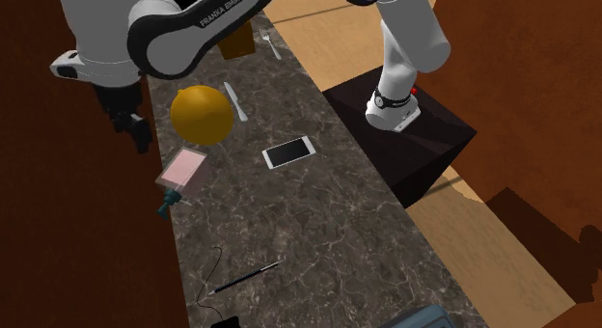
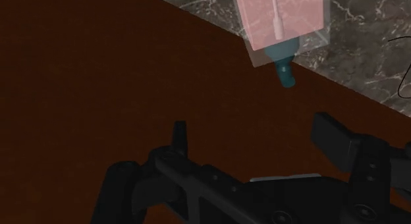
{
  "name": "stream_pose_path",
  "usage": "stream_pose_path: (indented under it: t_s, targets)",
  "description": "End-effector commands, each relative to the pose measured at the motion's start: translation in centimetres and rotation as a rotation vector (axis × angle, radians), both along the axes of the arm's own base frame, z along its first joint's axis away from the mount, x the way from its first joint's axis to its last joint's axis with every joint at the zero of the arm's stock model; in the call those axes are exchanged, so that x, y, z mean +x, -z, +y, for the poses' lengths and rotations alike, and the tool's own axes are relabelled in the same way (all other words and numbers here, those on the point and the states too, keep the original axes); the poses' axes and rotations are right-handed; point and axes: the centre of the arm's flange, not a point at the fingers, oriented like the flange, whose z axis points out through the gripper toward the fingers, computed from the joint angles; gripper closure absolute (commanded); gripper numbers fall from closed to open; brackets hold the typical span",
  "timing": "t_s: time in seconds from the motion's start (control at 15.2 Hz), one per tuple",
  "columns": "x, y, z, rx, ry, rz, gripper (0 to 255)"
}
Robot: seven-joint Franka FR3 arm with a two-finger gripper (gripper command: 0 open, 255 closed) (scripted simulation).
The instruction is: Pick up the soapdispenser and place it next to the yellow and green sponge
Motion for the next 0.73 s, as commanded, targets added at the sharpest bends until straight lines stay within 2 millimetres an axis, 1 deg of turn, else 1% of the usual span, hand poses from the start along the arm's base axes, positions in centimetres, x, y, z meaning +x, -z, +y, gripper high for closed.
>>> stream_pose_path:
  t_s: [0.0,0.13,0.2,0.26,0.66]
  targets:
    - [1.3,3.7,4.5,-0.057,-0.09,0.026,0]
    - [1.9,5.8,6.7,-0.118,-0.138,0.065,0]
    - [-0.6,-1.3,-0.6,-0.094,-0.028,0.124,0]
    - [-0.6,-1.3,-0.6,-0.094,-0.028,0.124,0]
    - [1.4,4.7,5.4,-0.186,-0.14,0.151,0]
